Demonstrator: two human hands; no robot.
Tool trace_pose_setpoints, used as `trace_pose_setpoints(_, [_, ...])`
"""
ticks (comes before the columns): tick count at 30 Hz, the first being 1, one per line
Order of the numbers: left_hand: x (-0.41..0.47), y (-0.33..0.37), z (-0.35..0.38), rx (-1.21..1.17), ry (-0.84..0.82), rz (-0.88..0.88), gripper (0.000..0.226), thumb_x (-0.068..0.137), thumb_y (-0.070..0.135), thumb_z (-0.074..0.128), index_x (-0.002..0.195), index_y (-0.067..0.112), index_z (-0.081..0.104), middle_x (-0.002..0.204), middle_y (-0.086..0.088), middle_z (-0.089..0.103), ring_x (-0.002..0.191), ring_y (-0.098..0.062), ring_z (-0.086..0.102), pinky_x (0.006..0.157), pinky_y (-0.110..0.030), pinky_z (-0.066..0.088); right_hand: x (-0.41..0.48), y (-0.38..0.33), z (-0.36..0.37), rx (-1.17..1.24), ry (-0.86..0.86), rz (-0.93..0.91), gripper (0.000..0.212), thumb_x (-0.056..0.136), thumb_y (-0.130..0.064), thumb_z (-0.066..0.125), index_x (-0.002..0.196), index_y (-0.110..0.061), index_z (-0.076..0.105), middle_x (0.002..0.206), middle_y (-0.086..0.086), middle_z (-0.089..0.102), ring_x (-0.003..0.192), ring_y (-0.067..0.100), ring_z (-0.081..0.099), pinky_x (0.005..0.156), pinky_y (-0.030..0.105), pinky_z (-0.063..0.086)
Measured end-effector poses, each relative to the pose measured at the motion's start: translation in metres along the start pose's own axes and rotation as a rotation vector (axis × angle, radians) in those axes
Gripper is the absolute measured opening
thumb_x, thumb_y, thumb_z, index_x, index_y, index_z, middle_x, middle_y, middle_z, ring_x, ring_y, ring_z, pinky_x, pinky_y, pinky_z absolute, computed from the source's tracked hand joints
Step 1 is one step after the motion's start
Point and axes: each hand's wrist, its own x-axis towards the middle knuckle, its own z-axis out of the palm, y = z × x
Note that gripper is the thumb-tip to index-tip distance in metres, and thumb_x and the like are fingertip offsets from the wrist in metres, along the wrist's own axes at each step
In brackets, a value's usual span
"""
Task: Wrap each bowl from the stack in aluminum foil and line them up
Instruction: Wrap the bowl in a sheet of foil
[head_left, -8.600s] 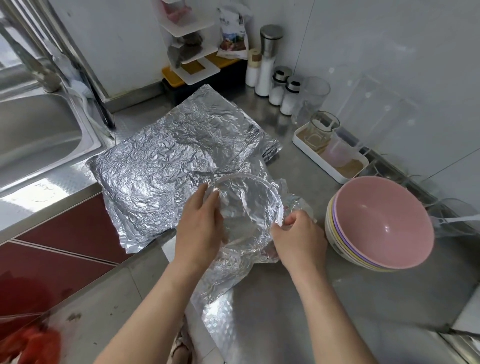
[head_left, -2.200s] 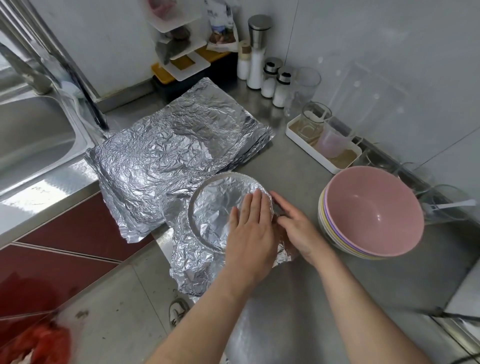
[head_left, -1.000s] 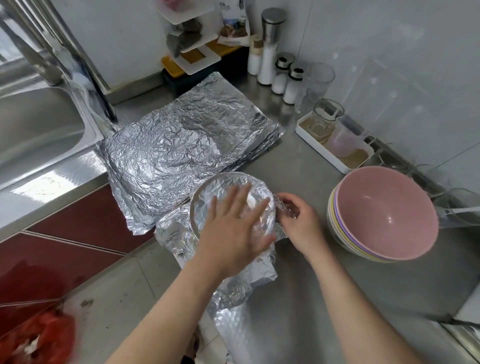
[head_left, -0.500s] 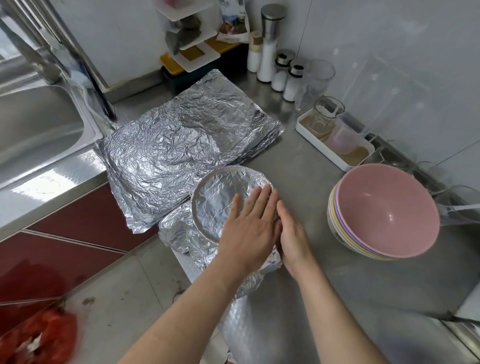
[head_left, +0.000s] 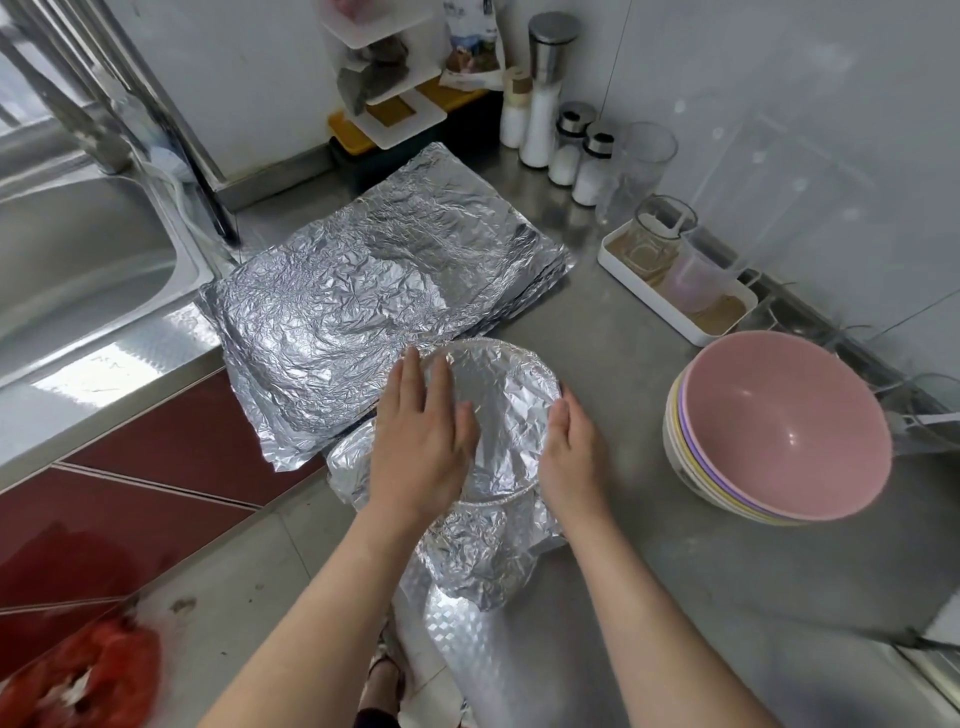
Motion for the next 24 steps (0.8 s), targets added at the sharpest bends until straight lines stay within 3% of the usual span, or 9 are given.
trace_pose_setpoints(3, [-0.007,0.005,-0.003,0.014,0.013,-0.02,0.07,0.101,0.042,0.014,0.149,-0.007,0.024,0.155,-0.028,0.024,0.148,-0.041,0.01,0.121,-0.049,0.01,0.005,-0.005,-0.007,-0.013,-0.079,0.011,0.045,0.106,-0.023,0.03,0.146,-0.005,0.037,0.149,0.01,0.042,0.137,0.02,0.04,0.105,0.016,0.028])
trace_pose_setpoints(6, [-0.017,0.018,-0.002,0.044,0.043,-0.017,0.06,0.099,0.026,0.028,0.138,-0.019,0.035,0.141,-0.038,0.04,0.136,-0.053,0.031,0.111,-0.062,0.028,0.016,-0.013,-0.02,-0.176,-0.216,0.068,0.051,0.106,-0.03,0.028,0.153,-0.01,0.023,0.155,0.007,0.032,0.141,0.021,0.033,0.101,0.014,0.024])
trace_pose_setpoints(9, [-0.026,0.031,-0.002,0.052,-0.005,-0.067,0.059,0.096,0.027,0.03,0.133,-0.017,0.042,0.129,-0.038,0.049,0.122,-0.053,0.047,0.096,-0.059,0.046,0.017,-0.015,-0.03,-0.454,-0.135,0.053,0.049,0.106,-0.033,0.025,0.147,-0.009,0.035,0.146,0.013,0.046,0.132,0.032,0.043,0.105,0.036,0.034])
trace_pose_setpoints(11, [-0.032,0.035,-0.009,0.083,-0.006,-0.141,0.053,0.093,0.032,0.03,0.127,-0.004,0.048,0.118,-0.028,0.054,0.106,-0.044,0.053,0.081,-0.047,0.049,0.018,-0.016,-0.031,-0.579,-0.087,-0.018,0.043,0.106,-0.031,0.025,0.13,-0.007,0.051,0.128,0.017,0.06,0.116,0.037,0.053,0.092,0.041,0.041])
trace_pose_setpoints(13, [-0.038,0.032,-0.015,0.129,0.048,-0.188,0.034,0.088,0.03,0.043,0.111,0.007,0.054,0.1,-0.016,0.054,0.089,-0.035,0.053,0.064,-0.038,0.04,0.022,-0.017,-0.033,-0.614,-0.088,-0.103,0.034,0.105,-0.029,0.028,0.1,-0.01,0.055,0.103,0.018,0.065,0.097,0.039,0.058,0.076,0.042,0.042])
trace_pose_setpoints(15, [-0.037,0.029,-0.018,0.138,0.083,-0.208,0.028,0.084,0.024,0.055,0.108,0.01,0.056,0.098,-0.014,0.053,0.087,-0.034,0.052,0.064,-0.035,0.034,0.029,-0.023,-0.034,-0.621,-0.107,-0.184,0.031,0.104,-0.029,0.033,0.084,-0.013,0.05,0.088,0.016,0.064,0.086,0.039,0.058,0.07,0.043,0.044])
trace_pose_setpoints(20, [0.001,0.019,-0.023,0.003,0.057,-0.103,0.046,0.099,0.03,0.039,0.144,0.018,0.04,0.143,-0.014,0.046,0.125,-0.034,0.047,0.102,-0.047,0.04,0.047,-0.038,-0.029,-0.58,-0.257,-0.308,0.035,0.102,-0.033,0.043,0.12,-0.014,0.066,0.111,0.003,0.071,0.101,0.024,0.064,0.084,0.032,0.05])
trace_pose_setpoints(22, [0.02,0.012,-0.024,-0.087,0.042,-0.128,0.041,0.103,0.036,0.03,0.139,0.025,0.048,0.131,-0.004,0.058,0.113,-0.028,0.056,0.094,-0.044,0.047,0.052,-0.045,-0.021,-0.533,-0.357,-0.324,0.035,0.102,-0.032,0.045,0.127,-0.017,0.063,0.118,0.0,0.069,0.108,0.018,0.063,0.091,0.028,0.049])
trace_pose_setpoints(24, [0.034,0.002,-0.025,-0.169,-0.012,-0.194,0.034,0.104,0.04,0.033,0.114,0.029,0.064,0.102,0.001,0.07,0.089,-0.025,0.064,0.075,-0.039,0.053,0.055,-0.05,-0.014,-0.516,-0.459,-0.307,0.035,0.102,-0.033,0.045,0.13,-0.02,0.061,0.121,-0.001,0.068,0.112,0.017,0.061,0.094,0.033,0.048])
